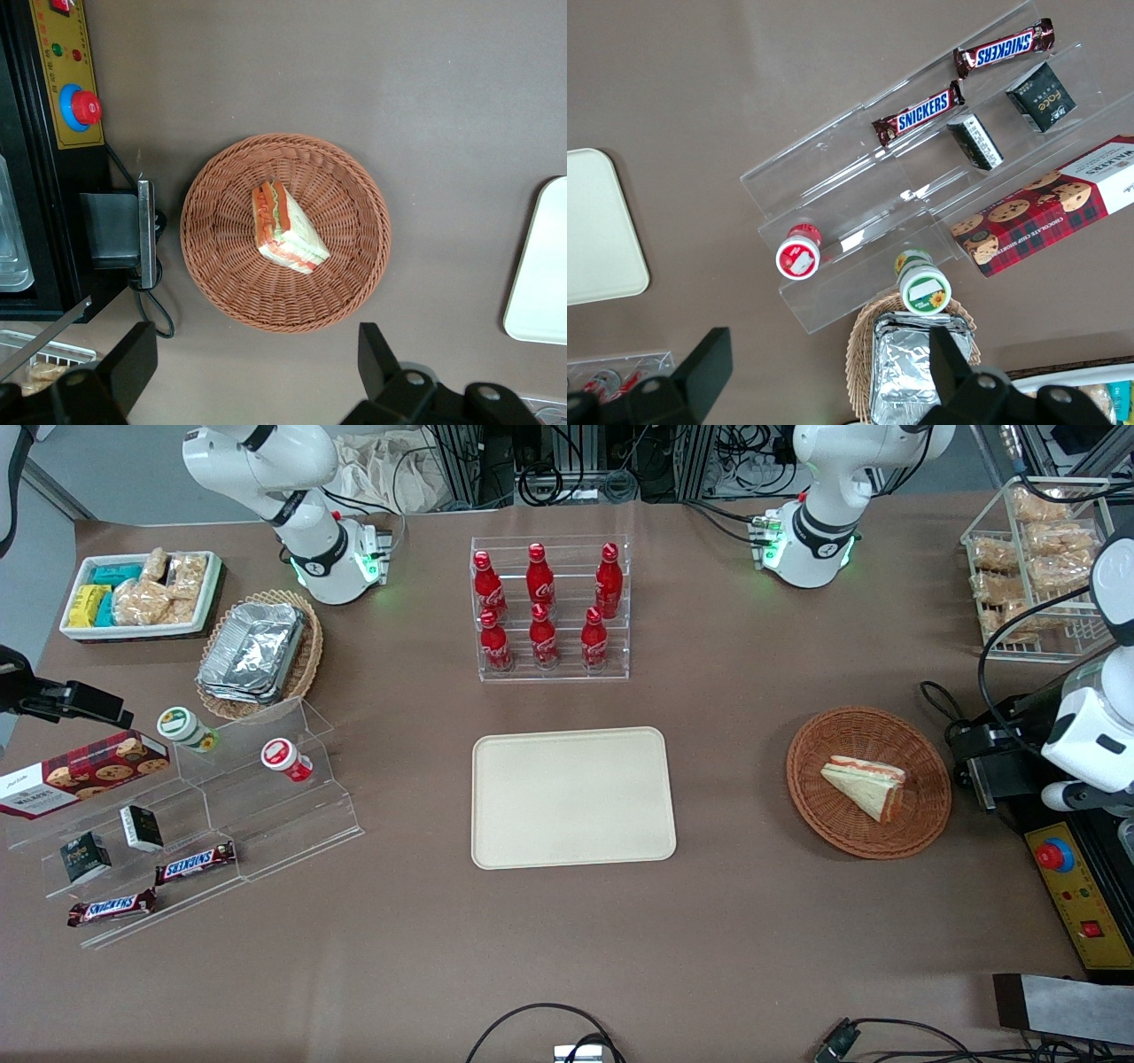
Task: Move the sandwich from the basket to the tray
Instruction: 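Lower the open left gripper over the wrapped sandwich in the wicker basket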
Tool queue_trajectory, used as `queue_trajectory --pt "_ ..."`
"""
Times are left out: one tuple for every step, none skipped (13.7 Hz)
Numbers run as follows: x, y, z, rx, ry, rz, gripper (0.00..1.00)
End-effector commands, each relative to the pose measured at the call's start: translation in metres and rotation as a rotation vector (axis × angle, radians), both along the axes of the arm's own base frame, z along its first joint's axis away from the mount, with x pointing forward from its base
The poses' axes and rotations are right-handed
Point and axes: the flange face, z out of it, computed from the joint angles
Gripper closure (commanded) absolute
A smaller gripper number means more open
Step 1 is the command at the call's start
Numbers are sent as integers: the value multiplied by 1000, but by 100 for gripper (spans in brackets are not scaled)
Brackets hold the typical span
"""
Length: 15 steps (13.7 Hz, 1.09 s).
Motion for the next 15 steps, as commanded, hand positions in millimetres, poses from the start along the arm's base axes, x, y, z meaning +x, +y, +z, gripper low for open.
queue_trajectory --pt "3 2 4 2 8 12 0" --pt "2 2 3 0 12 13 0" --pt "2 3 3 2 10 14 0" --pt "2 5 3 2 10 17 0" --pt "2 9 2 1 13 25 0" --pt "3 11 -2 3 21 29 0" --pt "1 12 -9 8 43 37 0" --pt "-4 14 -24 13 71 90 0" --pt "-7 17 -33 18 80 173 0" --pt "-8 23 -40 28 85 257 0" --pt "-10 22 -49 35 75 312 0" --pt "-17 23 -63 38 60 348 0" --pt "-26 24 -79 38 34 374 0" --pt "-38 25 -98 34 -2 405 0" --pt "-47 24 -117 29 -36 428 0"
